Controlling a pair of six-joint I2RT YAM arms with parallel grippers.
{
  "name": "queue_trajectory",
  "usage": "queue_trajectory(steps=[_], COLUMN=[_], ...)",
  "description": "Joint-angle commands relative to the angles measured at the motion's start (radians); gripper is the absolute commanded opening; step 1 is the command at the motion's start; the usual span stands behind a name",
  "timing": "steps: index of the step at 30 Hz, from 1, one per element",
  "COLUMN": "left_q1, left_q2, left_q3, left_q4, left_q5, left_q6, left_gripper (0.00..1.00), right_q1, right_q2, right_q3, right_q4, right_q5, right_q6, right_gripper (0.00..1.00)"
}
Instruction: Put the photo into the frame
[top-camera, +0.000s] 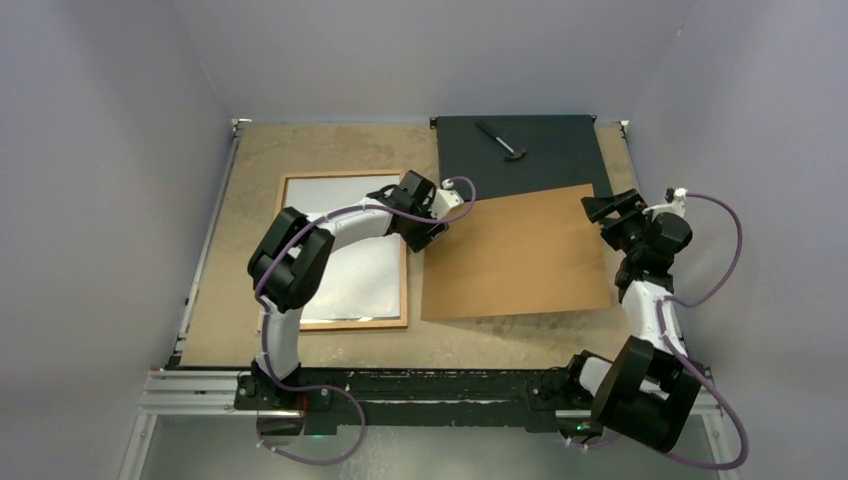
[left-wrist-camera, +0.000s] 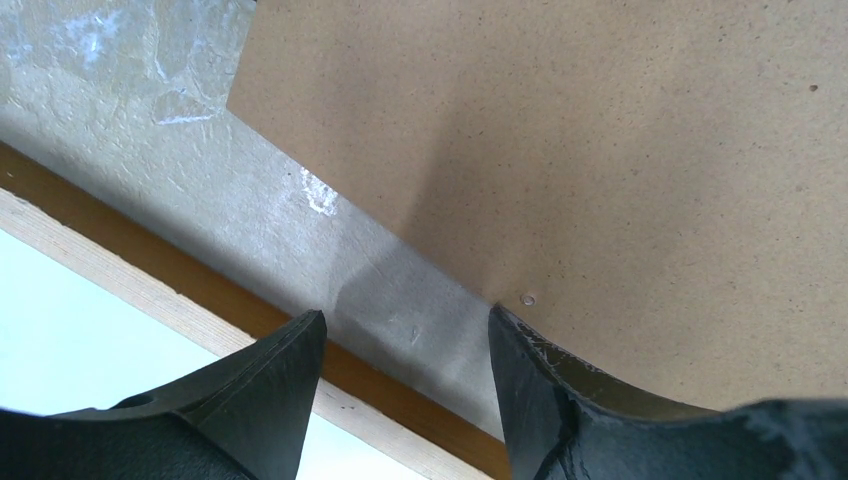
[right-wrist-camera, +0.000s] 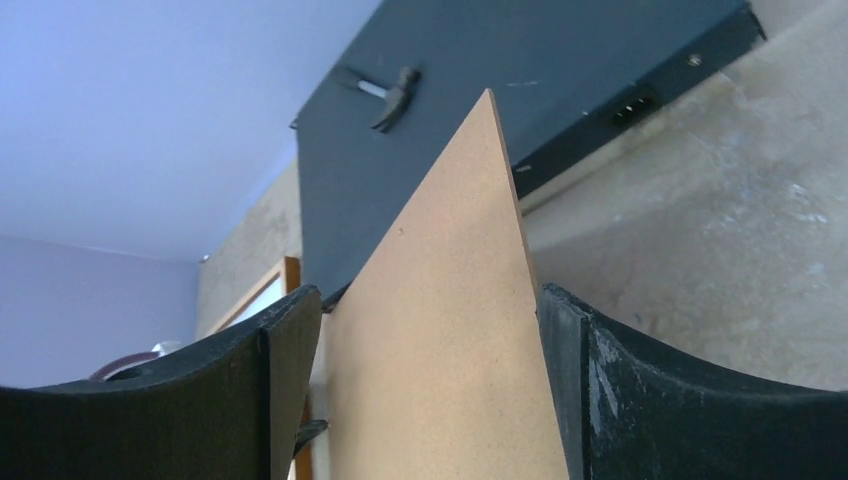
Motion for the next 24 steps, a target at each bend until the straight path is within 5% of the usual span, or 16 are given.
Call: queue_trajectory(steps=[1,13,24], left_q1=[-0.033,-0.033,-0.033], left_q2=[0.072,0.059,0.049], left_q3=[-0.044,-0.032,-0.034], left_q4=[0.035,0.033,0.050], left_q5=[0.087,0.094,0.108], left_q6=[-0.015,-0.019,-0.036], left_gripper=[0.60,0.59,0.58], right_q1=[0.079,0.110,0.227], right_q2=[-0.040,-0.126,-0.129], right_q3=[-0.084,-0.153,-0.093], right_q4=[-0.079,0.077,0.149], right_q5=[-0.515,-0.604,-0.520], right_q6=[0.182,0.370,0.479], right_gripper=[0.78,0.73,0.69])
